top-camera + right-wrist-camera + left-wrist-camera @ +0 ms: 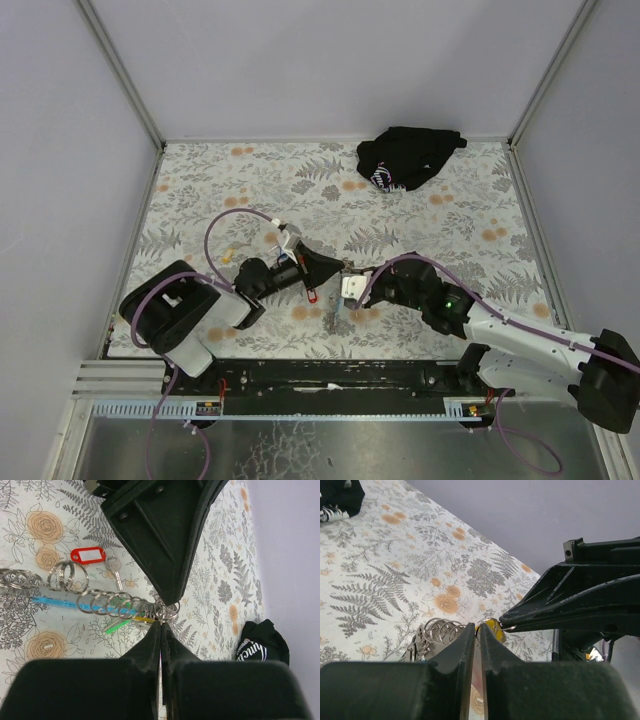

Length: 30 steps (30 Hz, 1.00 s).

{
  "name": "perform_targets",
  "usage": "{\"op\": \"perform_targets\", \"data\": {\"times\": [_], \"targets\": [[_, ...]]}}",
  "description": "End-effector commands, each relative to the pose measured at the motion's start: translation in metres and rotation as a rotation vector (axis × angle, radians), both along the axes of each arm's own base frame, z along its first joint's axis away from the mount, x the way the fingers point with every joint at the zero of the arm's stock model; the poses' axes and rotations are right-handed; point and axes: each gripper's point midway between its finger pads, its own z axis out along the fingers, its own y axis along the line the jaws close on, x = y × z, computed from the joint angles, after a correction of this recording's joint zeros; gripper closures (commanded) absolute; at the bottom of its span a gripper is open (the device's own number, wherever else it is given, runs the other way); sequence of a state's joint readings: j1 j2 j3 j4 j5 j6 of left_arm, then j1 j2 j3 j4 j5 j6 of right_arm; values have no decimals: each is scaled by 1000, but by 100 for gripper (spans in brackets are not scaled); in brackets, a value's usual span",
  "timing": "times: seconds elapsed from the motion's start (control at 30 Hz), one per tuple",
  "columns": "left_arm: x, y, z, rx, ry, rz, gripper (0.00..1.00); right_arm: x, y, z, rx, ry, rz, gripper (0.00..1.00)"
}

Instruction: Put the keys on the keyring

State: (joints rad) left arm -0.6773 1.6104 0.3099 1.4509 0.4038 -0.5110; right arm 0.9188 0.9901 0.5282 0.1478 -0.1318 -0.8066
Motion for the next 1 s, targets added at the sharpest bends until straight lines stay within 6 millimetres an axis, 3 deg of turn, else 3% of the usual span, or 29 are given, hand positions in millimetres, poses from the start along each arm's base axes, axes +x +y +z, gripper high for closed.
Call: {"op": "perform_targets", "data": {"times": [0.0, 0.2, 0.33, 0.57, 0.97], "targets": [[7, 5, 33, -26, -196, 39, 88, -2, 5, 27, 0, -44, 32, 100], [-1, 0, 29, 98, -344, -66, 69, -3, 4, 30, -99, -35, 66, 100], [-8, -6, 25, 191, -450, -157, 63, -5, 8, 38, -104, -40, 100, 100], [-11, -3, 16, 323, -581, -240, 60, -8, 8, 39, -136, -30, 124, 100], [-21, -13, 20, 313, -629, -378, 62, -12, 12, 40, -130, -19, 155, 100]]}}
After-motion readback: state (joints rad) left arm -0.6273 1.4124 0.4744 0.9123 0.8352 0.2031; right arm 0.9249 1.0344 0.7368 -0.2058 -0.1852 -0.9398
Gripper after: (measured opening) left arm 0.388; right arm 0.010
